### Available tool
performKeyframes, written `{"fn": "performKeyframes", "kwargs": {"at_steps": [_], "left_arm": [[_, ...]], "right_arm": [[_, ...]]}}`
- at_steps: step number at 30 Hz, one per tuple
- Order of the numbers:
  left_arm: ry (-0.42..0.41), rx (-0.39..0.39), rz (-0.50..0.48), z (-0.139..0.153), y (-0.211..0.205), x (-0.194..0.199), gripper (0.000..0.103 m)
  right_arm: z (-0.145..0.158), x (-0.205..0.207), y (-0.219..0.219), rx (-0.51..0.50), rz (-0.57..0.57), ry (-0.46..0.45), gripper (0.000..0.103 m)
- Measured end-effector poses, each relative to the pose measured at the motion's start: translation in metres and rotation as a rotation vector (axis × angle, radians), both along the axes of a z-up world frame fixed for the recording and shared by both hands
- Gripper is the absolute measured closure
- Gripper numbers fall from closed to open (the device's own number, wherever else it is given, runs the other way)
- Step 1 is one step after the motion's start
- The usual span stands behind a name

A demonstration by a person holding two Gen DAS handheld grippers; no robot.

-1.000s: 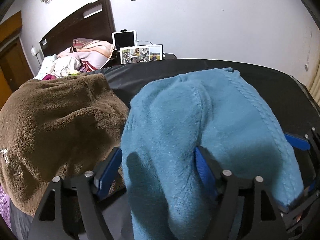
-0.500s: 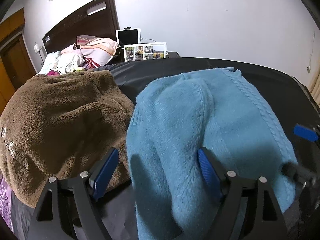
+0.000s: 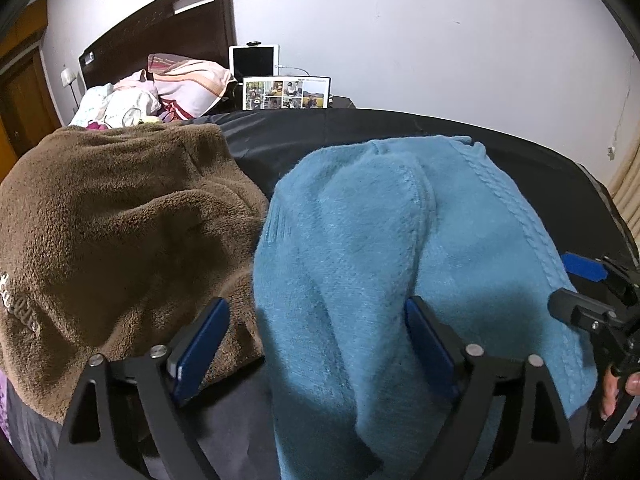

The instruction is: Fold clothes

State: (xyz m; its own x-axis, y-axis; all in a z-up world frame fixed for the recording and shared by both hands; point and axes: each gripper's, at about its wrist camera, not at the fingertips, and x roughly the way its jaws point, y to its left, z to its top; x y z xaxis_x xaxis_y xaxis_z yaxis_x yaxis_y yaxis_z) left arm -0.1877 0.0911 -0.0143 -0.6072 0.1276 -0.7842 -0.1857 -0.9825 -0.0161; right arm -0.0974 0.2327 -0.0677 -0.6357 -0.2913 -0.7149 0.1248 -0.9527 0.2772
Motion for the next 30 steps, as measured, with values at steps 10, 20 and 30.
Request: {"fn": "performKeyframes", "kwargs": {"at_steps": [10, 20, 30], "left_arm": [[-0.196, 0.33, -0.036, -0.015, -0.044, -0.021, 0.007], [-0.244, 0.32, -0.099, -0.022, -0.036, -0.03, 0.001], [-0.239, 0.3, -0.18, -0.023, -0.02, -0.024, 0.001]], "right_arm": [[-0.005, -0.007, 0.002, -0.053, -0.001, -0.024, 0.001], [-0.008, -0.02, -0.006, -0.047, 0.011, -0.042, 0.001], [-0.01, -0.027, -0.021, -0.009, 0.025, -0.045, 0.001]]}}
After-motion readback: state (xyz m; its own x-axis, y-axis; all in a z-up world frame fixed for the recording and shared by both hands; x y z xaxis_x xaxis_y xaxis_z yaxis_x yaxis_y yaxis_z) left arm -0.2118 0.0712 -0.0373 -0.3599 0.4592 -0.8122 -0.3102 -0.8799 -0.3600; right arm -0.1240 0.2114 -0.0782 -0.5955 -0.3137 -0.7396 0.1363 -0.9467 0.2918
